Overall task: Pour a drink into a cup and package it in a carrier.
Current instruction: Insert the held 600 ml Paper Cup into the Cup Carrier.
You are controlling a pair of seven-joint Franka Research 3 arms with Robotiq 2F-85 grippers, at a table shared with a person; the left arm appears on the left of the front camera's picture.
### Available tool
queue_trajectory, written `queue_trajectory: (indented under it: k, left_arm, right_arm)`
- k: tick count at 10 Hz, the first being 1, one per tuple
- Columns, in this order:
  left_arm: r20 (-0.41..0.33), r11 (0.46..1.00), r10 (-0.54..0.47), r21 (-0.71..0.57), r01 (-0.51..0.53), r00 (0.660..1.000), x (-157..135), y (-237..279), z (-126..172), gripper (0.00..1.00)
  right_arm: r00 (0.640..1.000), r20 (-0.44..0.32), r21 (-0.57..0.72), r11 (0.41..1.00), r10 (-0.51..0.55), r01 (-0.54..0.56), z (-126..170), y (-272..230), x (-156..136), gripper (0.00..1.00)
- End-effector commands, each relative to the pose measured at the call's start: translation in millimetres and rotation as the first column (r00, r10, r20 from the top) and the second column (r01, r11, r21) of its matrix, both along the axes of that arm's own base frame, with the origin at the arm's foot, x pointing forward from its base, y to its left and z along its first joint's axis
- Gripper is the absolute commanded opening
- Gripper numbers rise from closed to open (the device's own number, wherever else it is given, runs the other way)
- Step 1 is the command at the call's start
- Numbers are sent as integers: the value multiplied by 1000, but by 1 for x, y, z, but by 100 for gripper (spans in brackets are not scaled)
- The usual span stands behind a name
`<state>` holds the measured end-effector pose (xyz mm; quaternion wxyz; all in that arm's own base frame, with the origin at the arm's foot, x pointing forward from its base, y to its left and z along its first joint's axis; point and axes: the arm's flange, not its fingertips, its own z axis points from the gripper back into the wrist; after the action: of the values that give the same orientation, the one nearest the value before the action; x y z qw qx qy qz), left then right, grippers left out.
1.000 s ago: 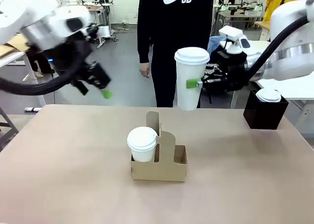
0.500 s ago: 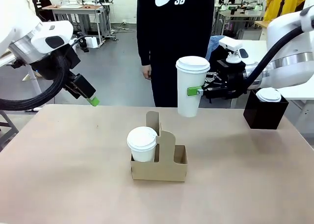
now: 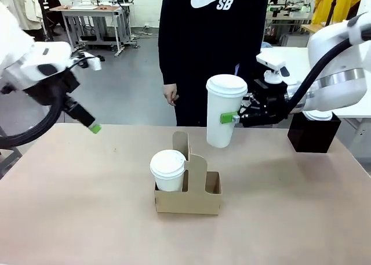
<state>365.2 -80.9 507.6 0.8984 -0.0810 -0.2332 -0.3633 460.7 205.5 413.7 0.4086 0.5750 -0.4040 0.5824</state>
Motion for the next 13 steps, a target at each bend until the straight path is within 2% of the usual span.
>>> queue_trajectory:
  k: [1, 3, 5, 6, 13]
  left_arm:
    - [122, 996, -93, 10, 93, 988, 1, 35, -19, 100]
    - [131, 977, -213, 19, 213, 968, 5, 46, -38, 100]
    - [83, 961, -277, -4, 278, 957, 8, 50, -50, 100]
    - [118, 981, -192, 38, 189, 974, 16, 50, -23, 100]
    - [118, 981, -192, 38, 189, 974, 16, 50, -23, 100]
  right_arm:
    - [994, 27, 44, 993, 107, -108, -20, 7, -9, 81]
    - [990, 0, 67, 988, 142, -142, -39, 18, -15, 81]
    - [986, -32, 68, 985, 163, -160, -57, 28, -23, 81]
    - [984, -40, 61, 983, 173, -170, -64, 33, -27, 81]
    - [971, -80, 58, 973, 226, -222, -107, 42, -19, 81]
